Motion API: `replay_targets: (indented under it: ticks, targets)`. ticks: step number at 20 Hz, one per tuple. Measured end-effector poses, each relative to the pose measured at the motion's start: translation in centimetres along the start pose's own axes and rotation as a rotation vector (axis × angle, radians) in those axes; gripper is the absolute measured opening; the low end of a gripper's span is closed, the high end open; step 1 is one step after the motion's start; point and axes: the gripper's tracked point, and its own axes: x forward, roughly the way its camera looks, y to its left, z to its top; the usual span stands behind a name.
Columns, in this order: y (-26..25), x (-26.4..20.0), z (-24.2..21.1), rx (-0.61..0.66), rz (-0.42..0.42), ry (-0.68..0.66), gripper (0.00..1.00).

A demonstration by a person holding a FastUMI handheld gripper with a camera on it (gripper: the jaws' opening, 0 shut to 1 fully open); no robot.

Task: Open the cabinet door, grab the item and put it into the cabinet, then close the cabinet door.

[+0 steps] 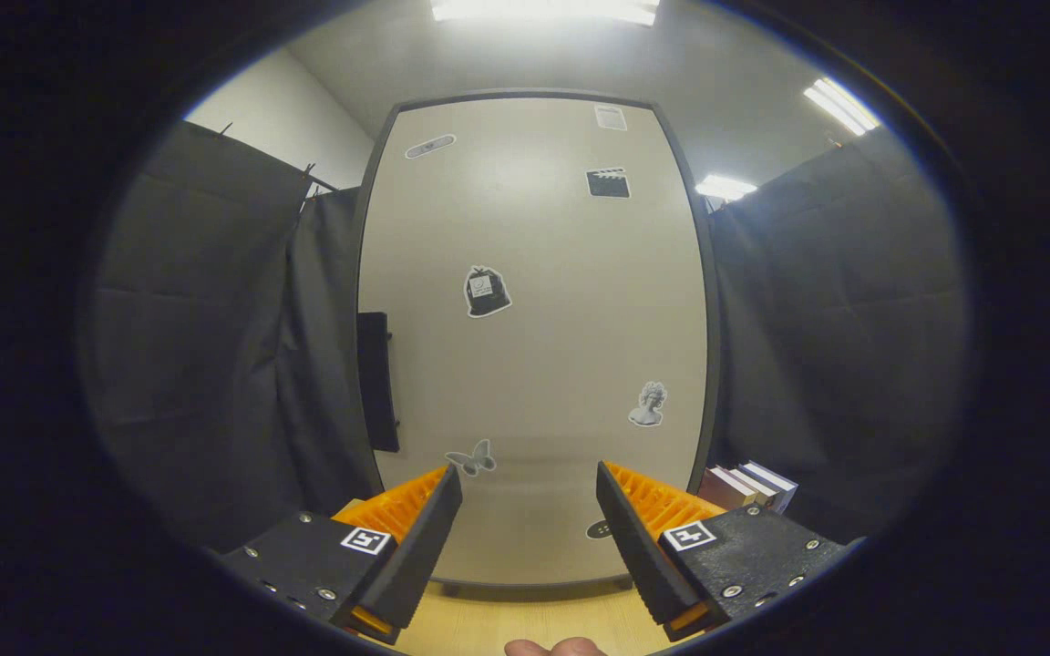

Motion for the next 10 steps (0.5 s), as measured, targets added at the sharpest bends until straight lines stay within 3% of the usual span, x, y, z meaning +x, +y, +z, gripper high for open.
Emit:
replay_targets:
  ticks: [10]
  targets:
    - [5.3, 2.5, 0.6, -0.043, 0.068, 0.003, 0.92]
